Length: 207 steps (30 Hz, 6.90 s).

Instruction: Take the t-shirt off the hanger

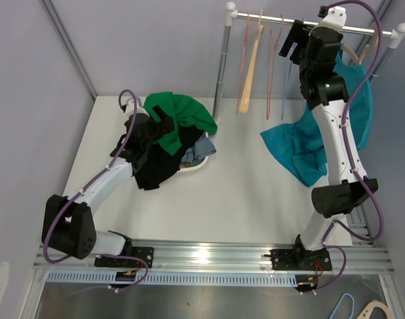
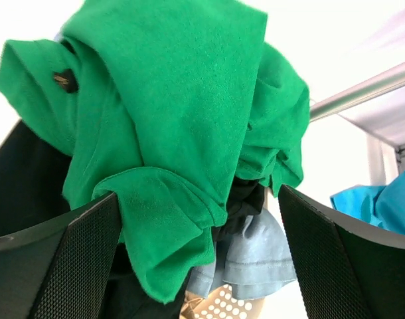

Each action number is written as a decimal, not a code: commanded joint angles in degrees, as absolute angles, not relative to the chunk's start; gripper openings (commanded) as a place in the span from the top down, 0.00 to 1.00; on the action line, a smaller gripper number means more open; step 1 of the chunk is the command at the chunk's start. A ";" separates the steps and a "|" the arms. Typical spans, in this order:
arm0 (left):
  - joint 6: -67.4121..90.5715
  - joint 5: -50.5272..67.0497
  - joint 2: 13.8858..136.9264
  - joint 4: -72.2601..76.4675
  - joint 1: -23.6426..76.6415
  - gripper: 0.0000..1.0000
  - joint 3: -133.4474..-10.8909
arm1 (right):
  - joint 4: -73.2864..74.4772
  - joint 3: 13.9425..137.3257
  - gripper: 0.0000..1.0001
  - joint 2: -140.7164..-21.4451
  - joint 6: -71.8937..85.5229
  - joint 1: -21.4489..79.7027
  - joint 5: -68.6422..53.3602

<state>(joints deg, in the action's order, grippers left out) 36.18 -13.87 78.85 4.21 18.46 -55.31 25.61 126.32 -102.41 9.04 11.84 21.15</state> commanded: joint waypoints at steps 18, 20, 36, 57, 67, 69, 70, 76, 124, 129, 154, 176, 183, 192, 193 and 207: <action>29.36 -14.59 76.10 0.45 20.65 0.01 -61.17 | 40.43 121.11 0.01 -82.88 8.09 3.17 29.36; 29.97 -12.59 78.82 -2.37 20.83 0.01 -65.65 | 41.74 121.46 0.01 -82.71 8.00 1.50 28.31; 20.04 -26.81 69.44 -4.57 36.21 0.01 -68.64 | 49.75 131.65 0.07 -92.28 7.83 -12.04 14.07; 16.62 -30.24 66.01 0.00 36.39 0.00 -60.47 | 41.49 136.67 0.39 -102.83 6.95 -13.27 11.60; 15.73 -30.24 65.30 2.81 36.47 0.00 -58.19 | 36.39 136.15 0.43 -105.20 4.66 -13.27 9.93; 15.47 -30.15 65.57 3.07 36.47 0.00 -58.01 | 35.25 135.88 0.48 -105.64 4.66 -13.36 9.67; 15.47 -30.23 65.74 3.08 36.47 0.00 -58.09 | 34.98 135.88 0.52 -105.82 4.57 -13.27 9.49; 14.94 -30.50 66.18 3.78 36.47 0.00 -57.83 | 33.49 136.05 0.78 -107.05 4.48 -13.27 8.70; 16.27 -26.01 58.90 -2.02 40.94 0.00 -63.02 | 30.60 115.78 1.00 -85.54 8.18 -8.45 1.31; 11.95 -25.42 53.18 1.76 43.59 0.00 -60.74 | 28.29 107.75 1.00 -77.44 7.91 -5.45 4.57; -2.56 -0.54 62.12 20.65 76.82 0.00 -54.49 | 40.43 91.14 1.00 -62.84 30.85 18.10 43.07; -1.76 7.55 87.27 11.61 76.55 0.64 -78.48 | 38.32 90.26 1.00 -62.14 28.74 19.25 40.08; -0.53 8.44 84.56 11.42 76.99 0.99 -75.94 | 37.88 90.70 1.00 -63.19 27.51 19.25 41.48; 1.84 10.02 75.16 11.07 80.67 0.99 -67.51 | 35.69 90.88 1.00 -66.00 26.28 19.25 43.76; 2.02 10.28 74.62 11.34 81.38 0.99 -66.80 | 35.34 91.05 1.00 -66.27 26.02 19.16 43.94; 18.02 37.70 79.98 33.75 86.84 0.99 -47.20 | 35.51 95.98 1.00 -70.31 24.79 16.52 42.01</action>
<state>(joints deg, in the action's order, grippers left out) 14.41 27.81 80.90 26.63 85.01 -47.88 40.40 92.73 -70.39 24.62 17.28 40.69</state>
